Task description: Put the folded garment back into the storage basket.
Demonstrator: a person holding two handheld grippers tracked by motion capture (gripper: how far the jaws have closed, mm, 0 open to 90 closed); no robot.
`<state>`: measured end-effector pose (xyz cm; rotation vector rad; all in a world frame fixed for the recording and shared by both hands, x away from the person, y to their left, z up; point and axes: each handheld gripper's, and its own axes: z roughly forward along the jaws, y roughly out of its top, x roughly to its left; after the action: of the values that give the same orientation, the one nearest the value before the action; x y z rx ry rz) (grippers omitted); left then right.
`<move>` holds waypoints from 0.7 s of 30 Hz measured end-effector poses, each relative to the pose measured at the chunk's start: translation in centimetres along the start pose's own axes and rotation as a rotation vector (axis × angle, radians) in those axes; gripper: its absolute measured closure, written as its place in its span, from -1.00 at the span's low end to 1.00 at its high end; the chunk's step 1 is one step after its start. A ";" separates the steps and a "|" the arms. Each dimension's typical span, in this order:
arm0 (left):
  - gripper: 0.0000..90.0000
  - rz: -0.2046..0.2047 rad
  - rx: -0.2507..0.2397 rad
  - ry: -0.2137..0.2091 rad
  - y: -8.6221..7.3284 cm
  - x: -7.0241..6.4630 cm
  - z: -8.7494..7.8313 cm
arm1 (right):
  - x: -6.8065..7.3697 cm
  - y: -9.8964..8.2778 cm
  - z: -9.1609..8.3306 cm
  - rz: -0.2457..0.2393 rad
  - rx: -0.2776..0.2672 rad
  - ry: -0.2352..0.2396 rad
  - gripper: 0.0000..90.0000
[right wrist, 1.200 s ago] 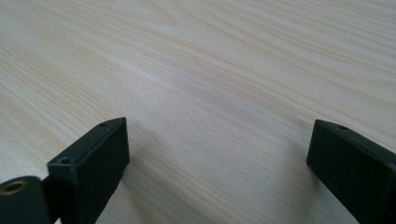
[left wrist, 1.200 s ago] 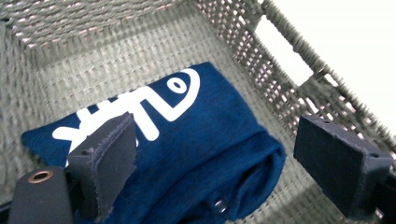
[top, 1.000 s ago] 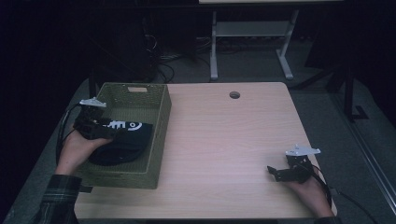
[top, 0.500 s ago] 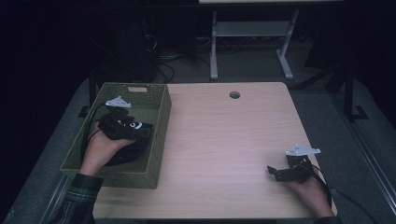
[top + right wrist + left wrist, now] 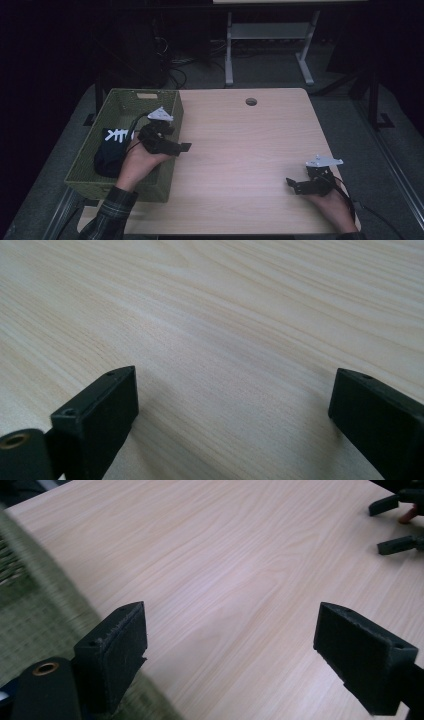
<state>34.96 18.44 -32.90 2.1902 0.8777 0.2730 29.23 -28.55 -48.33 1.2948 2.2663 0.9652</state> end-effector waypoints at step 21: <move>-0.70 0.128 -0.015 -0.118 -1.4 -6.9 7.5 | 0.0 0.0 0.0 0.001 0.000 0.000 -0.89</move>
<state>32.44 10.28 -38.63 2.2280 0.6699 0.2085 29.22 -28.55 -48.34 1.2956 2.2658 0.9657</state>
